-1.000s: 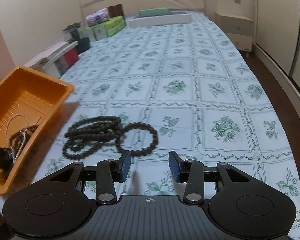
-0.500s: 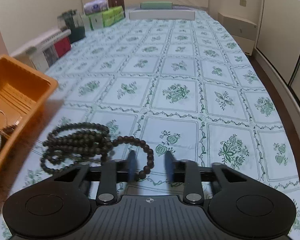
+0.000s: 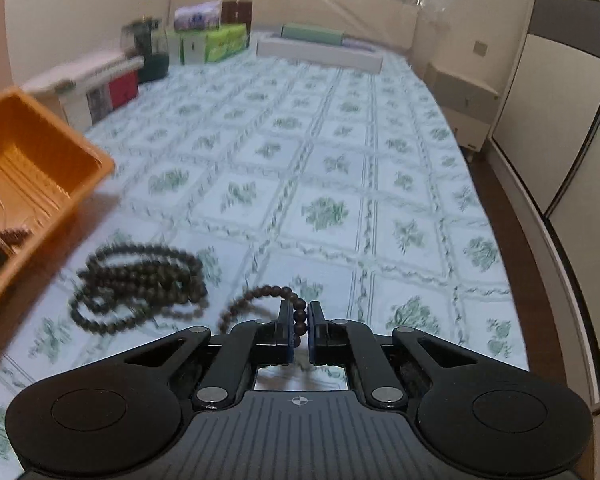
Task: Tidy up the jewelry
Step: 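Grasp the dark bead bracelet in the pile with the right tool, then carry the dark bead bracelet toward the tray with the right tool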
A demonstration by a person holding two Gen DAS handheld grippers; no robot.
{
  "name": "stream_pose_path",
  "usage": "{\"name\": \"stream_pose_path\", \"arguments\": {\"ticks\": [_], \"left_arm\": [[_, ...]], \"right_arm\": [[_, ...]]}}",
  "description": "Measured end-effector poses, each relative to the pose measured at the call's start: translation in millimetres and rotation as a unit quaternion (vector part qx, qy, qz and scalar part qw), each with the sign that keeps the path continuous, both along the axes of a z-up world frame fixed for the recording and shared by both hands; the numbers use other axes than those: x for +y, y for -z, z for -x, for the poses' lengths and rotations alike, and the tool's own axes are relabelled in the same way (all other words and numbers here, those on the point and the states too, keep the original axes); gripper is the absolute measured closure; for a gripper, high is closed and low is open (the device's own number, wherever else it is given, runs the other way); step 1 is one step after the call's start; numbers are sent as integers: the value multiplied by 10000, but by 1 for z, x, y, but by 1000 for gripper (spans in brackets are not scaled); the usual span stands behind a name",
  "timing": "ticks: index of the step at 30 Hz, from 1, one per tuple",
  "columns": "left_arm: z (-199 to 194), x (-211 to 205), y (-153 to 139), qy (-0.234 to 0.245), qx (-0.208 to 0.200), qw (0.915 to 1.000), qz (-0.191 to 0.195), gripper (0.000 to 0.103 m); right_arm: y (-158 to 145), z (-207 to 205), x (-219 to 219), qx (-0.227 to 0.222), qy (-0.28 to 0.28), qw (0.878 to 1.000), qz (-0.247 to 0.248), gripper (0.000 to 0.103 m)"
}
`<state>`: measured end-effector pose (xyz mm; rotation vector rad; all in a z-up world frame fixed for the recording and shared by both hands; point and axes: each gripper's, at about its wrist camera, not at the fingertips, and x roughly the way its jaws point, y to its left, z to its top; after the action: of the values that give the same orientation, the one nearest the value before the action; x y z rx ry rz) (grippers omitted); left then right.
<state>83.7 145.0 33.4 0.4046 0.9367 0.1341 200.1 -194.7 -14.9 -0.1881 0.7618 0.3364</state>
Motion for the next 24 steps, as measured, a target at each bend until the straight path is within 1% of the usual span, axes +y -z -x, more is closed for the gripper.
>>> {"name": "stream_pose_path", "arguments": {"ticks": [2,5,12,15,24], "left_arm": [[0,0,0,3,0,10000,-8,97],[0,0,0,4,1,10000,-9,97],[0,0,0,3,2,10000,-6,97],[-1,-1,0,1,1,10000,-3,97],[-1,-1,0,0,1,10000,12,97]], "right_arm": [[-12,4,0,-82,-97,9998,-136,97],[-30,9,8,-238,-258,9992,-208,97],[-65,17,38,-513,-742,9947,-499,97],[-76,19,54,-526,-1017,9914,-637,97],[-93,26,113,-613,-1832,9783,-743,97]]}}
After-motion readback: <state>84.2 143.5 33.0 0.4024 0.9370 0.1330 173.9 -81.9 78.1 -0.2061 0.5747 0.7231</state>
